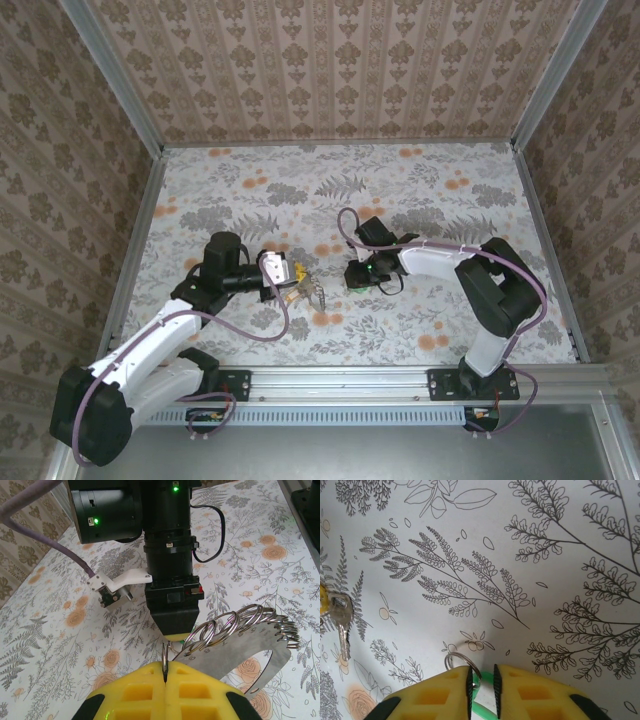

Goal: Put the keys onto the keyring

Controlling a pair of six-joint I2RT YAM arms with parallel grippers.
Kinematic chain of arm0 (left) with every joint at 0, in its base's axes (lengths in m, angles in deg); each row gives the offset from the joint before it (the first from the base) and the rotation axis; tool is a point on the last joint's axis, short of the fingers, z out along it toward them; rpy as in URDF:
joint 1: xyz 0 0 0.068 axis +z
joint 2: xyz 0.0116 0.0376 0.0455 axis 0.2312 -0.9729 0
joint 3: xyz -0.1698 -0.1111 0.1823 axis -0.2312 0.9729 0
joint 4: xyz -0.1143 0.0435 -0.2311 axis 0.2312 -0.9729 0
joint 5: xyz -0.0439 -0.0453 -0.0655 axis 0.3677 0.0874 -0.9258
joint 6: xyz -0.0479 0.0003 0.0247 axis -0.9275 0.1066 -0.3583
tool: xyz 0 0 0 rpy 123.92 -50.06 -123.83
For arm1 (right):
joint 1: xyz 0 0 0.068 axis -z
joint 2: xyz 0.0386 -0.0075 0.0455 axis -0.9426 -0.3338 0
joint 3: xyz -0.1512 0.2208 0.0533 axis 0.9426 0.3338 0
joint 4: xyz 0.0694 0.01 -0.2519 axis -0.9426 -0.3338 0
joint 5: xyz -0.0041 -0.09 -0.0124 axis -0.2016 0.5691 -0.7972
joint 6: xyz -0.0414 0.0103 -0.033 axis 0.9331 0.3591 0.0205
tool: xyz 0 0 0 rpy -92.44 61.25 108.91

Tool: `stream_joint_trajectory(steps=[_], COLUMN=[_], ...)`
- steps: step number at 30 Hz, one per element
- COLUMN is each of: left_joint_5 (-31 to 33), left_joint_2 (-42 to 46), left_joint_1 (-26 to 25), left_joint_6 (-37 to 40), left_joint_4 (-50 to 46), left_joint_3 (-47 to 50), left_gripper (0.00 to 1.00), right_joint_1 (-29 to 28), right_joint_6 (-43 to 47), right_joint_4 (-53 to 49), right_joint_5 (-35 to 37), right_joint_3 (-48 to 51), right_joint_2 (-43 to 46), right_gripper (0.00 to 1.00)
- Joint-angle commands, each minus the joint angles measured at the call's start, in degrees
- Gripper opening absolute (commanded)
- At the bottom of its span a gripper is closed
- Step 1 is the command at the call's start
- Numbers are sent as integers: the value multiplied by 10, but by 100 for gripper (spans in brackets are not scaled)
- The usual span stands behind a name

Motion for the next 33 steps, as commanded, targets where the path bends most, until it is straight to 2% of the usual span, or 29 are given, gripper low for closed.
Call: stream_joint_trajectory(steps=[1, 7, 13, 17, 21, 25, 33], left_joint_5=[-7, -5, -2, -1, 1, 3, 4], left_joint_2=[6, 6, 6, 5, 7, 11, 16], left_joint_1=[-1, -1, 0, 2, 2, 2, 1], left_joint_6=[8, 8, 8, 8, 7, 9, 11], left_joint_4=[4, 3, 3, 2, 1, -2, -8], left_joint_3=[-21, -20, -20, -21, -20, -20, -19], left_gripper=[0, 0, 0, 0, 0, 0, 0], right_joint_1=[-9, -21, -19, -14, -11, -11, 12], right_joint_6=[17, 35, 53, 82, 124, 173, 277], right_joint_4=[-16, -34, -64, -90, -124, -180, -237], right_joint_5=[27, 104, 131, 111, 70, 42, -3], right_joint_3=[-8, -3, -10, -35, -75, -124, -171], right_joint_2=[-15, 12, 67, 63, 21, -31, -87], right_gripper=[16, 6, 7, 20, 33, 36, 35])
